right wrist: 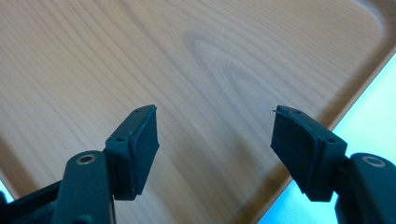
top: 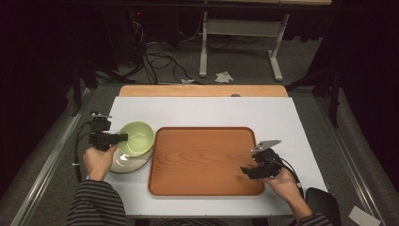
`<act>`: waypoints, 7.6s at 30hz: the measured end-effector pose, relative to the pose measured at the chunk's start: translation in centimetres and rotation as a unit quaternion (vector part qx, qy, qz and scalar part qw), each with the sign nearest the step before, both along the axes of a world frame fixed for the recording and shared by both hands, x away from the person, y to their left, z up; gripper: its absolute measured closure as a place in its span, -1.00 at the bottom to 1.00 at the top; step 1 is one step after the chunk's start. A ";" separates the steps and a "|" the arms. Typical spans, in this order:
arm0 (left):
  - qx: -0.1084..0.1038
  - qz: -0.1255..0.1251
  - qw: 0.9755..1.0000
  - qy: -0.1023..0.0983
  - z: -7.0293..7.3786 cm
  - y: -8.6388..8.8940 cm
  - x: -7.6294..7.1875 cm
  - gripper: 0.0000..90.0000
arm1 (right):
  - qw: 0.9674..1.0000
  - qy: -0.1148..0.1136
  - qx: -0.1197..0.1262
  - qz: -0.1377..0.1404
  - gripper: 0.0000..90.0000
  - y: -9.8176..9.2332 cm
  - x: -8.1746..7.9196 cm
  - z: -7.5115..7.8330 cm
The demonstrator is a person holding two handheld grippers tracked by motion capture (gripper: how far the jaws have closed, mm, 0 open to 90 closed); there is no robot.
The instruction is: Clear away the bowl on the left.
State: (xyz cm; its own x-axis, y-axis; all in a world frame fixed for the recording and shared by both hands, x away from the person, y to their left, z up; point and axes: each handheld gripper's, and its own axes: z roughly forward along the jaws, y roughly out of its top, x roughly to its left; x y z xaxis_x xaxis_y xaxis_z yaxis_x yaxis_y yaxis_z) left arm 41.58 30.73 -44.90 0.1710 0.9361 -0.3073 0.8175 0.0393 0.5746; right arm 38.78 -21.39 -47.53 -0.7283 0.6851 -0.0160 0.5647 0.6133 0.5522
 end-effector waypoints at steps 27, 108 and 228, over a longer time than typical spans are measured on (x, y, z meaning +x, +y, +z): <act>-0.002 -0.087 0.996 -0.015 1.6 -5.7 0.8 0.86 | 1.000 -0.001 0.000 0.001 -0.26 0.0 0.0 0.0; 0.012 -0.236 0.970 0.063 -2.7 -21.9 6.9 0.85 | 1.000 0.001 -0.006 0.002 -0.26 0.0 0.0 -0.1; 0.036 -0.203 0.977 -0.061 3.4 -11.4 -2.5 -0.04 | 1.000 0.005 -0.014 0.008 -0.27 0.2 -0.1 -0.3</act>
State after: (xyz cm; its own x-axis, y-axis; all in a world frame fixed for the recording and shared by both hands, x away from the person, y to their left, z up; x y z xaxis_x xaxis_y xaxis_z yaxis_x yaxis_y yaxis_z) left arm 39.11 19.37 -41.48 0.5633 0.8024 -0.1972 0.6831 -0.3180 0.6574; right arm 38.71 -21.23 -47.81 -0.7393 0.6728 -0.0273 0.5606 0.6375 0.5285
